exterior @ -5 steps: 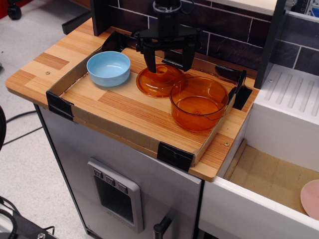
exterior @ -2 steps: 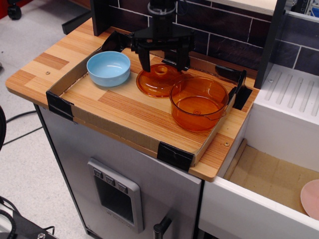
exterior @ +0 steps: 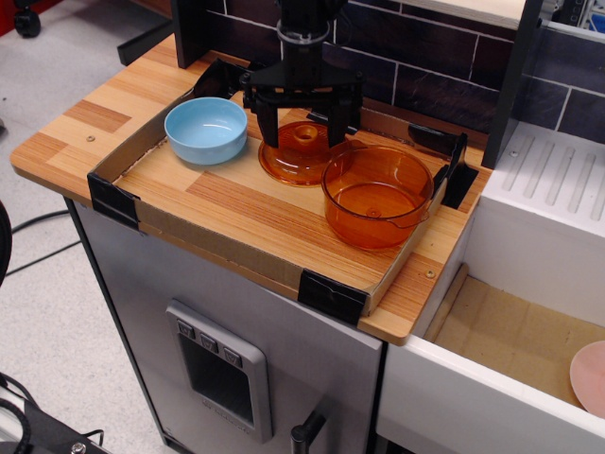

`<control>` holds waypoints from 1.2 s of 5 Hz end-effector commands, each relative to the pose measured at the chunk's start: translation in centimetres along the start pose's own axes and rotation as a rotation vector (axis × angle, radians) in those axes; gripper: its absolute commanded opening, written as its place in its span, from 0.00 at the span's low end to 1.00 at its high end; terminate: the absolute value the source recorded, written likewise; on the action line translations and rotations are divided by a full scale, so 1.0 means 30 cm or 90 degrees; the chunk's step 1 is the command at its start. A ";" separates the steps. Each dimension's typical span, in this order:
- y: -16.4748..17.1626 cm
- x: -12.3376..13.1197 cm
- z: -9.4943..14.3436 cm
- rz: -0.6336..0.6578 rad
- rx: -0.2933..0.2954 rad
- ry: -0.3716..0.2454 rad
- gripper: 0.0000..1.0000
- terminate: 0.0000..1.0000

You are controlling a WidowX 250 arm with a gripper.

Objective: Put lid on pot

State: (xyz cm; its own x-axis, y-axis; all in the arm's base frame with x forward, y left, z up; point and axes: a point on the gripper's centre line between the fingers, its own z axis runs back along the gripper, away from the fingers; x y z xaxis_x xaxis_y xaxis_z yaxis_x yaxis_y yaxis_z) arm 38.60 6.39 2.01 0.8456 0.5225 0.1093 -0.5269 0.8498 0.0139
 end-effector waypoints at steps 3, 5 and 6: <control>-0.015 0.115 0.257 0.094 -0.062 -0.112 0.00 0.00; -0.013 0.080 0.417 0.132 -0.110 -0.147 0.00 0.00; -0.036 -0.033 0.430 0.076 -0.116 -0.078 0.00 0.00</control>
State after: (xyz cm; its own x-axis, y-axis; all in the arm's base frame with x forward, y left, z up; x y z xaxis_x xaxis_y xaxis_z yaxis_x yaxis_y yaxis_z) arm 36.92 3.55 11.72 0.7638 0.6291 0.1448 -0.6118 0.7770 -0.1483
